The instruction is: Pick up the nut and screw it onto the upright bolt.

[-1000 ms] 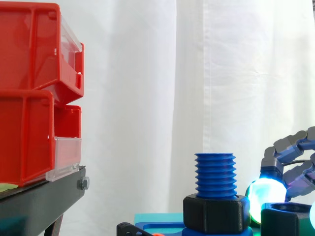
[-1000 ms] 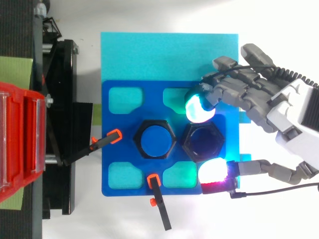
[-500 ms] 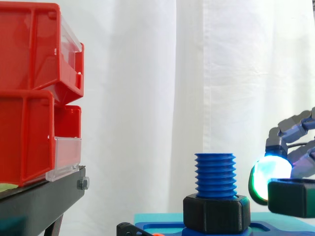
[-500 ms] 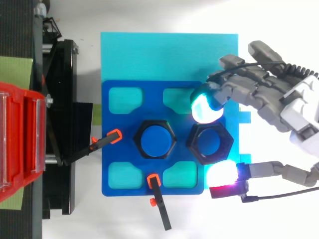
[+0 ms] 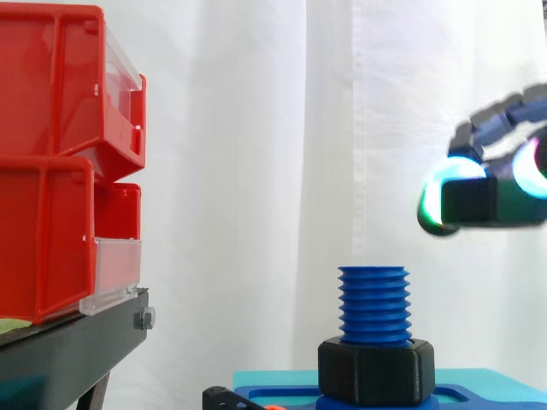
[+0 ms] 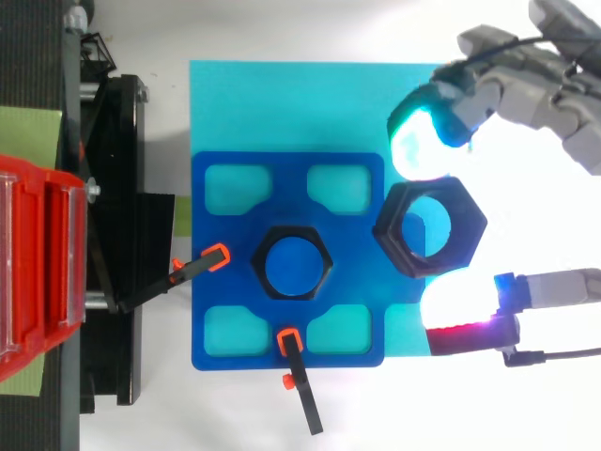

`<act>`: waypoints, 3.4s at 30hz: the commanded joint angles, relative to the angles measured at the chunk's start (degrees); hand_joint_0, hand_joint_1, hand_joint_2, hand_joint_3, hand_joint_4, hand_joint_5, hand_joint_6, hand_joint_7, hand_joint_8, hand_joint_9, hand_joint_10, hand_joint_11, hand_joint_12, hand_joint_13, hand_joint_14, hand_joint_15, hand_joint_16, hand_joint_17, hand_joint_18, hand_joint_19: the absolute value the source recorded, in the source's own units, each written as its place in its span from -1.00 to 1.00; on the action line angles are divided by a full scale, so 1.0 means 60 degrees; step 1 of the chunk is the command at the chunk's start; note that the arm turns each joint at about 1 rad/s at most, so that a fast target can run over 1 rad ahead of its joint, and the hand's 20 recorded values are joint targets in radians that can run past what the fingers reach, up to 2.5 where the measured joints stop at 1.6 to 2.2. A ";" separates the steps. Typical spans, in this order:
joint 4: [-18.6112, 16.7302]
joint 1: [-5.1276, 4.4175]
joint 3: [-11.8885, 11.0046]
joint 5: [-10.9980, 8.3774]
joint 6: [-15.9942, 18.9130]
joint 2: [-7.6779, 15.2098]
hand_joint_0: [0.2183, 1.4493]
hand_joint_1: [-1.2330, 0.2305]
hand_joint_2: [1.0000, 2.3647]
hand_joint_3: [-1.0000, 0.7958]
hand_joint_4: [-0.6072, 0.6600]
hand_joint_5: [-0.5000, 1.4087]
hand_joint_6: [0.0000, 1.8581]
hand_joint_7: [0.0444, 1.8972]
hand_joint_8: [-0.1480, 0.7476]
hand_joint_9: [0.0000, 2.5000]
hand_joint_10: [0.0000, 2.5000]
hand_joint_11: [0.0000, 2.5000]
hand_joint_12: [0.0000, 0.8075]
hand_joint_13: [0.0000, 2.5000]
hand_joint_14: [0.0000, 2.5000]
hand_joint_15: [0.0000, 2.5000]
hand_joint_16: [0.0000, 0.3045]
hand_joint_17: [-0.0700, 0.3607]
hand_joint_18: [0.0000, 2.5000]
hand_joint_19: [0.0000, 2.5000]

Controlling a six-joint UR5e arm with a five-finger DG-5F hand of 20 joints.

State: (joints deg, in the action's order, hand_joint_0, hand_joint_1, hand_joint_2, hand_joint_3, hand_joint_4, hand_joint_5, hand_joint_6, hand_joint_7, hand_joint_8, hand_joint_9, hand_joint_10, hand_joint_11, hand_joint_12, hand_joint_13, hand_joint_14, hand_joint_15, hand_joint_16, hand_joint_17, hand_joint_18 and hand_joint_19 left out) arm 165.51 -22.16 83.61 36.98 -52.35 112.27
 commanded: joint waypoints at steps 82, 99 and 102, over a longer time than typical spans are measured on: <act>-0.1628 0.0281 -0.1118 0.1117 -0.0269 0.1870 -0.46 -0.31 -1.00 -0.40 0.34 -0.66 -0.46 0.28 -0.01 -0.62 -0.99 -0.82 -0.16 -0.79 -1.00 -1.00 -0.71 -0.22 -0.87 -1.00; -0.1057 0.0281 -0.1557 0.1469 -0.0167 0.1870 -0.46 -0.31 -1.00 -0.39 0.33 -0.66 -0.46 0.28 -0.01 -0.61 -0.99 -0.82 -0.15 -0.79 -1.00 -1.00 -0.71 -0.22 -0.87 -1.00; -0.0969 0.0281 -0.1572 0.1469 -0.0108 0.1870 -0.46 -0.31 -1.00 -0.39 0.34 -0.66 -0.46 0.28 -0.01 -0.61 -0.99 -0.82 -0.15 -0.79 -1.00 -1.00 -0.71 -0.22 -0.87 -1.00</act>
State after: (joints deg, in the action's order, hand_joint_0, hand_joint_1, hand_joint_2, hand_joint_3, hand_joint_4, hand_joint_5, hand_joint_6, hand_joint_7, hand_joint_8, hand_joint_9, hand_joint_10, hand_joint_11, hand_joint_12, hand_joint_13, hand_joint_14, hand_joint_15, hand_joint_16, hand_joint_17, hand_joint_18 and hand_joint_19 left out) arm 158.82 -20.48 74.48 45.71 -53.26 123.49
